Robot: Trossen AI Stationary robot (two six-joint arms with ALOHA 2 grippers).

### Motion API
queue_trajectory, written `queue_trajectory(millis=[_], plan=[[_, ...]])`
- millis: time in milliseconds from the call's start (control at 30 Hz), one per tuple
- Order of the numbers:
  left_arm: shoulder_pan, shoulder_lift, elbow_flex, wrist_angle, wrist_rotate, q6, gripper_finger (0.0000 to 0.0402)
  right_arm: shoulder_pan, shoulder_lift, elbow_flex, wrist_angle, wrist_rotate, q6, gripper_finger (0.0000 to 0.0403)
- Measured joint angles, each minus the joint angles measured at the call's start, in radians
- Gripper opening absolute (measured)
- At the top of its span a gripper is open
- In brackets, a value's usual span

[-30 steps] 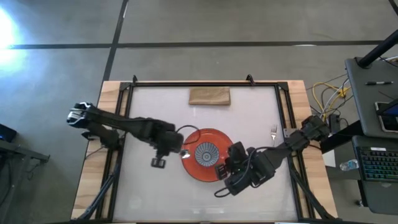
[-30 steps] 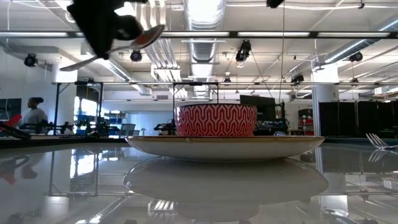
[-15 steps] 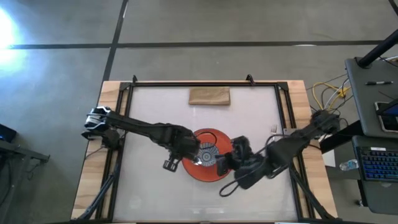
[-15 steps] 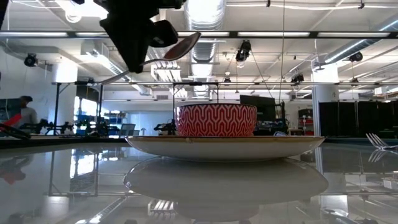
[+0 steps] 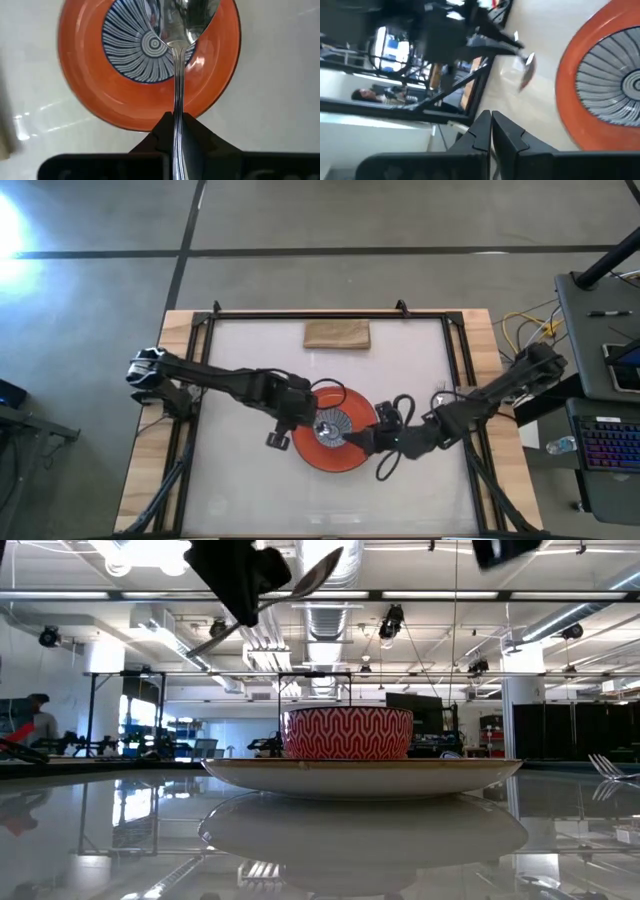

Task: Set table place
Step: Put the spoon into the bowl

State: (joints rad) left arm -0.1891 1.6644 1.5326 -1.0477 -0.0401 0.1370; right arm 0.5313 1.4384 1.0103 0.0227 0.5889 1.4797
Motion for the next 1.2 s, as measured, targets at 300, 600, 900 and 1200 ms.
queue_trajectory(millis=[300,600,900,1200], plan=[[0.019,0.076,0.004,0.012,0.041,0.004,0.0,-0.028,-0.003,-0.171,0.104,-0.013,0.084,0.0008],[0.066,0.113,0.006,0.069,0.114,0.007,0.0,-0.075,0.002,-0.1,-0.08,-0.059,-0.091,0.0008],[0.094,0.169,0.013,0.072,0.168,0.033,0.0,-0.087,0.002,-0.082,-0.162,-0.069,-0.322,0.0008],[0.106,0.194,0.042,0.082,0.187,0.062,0.0,-0.098,0.015,-0.082,-0.153,-0.132,-0.52,0.0008]])
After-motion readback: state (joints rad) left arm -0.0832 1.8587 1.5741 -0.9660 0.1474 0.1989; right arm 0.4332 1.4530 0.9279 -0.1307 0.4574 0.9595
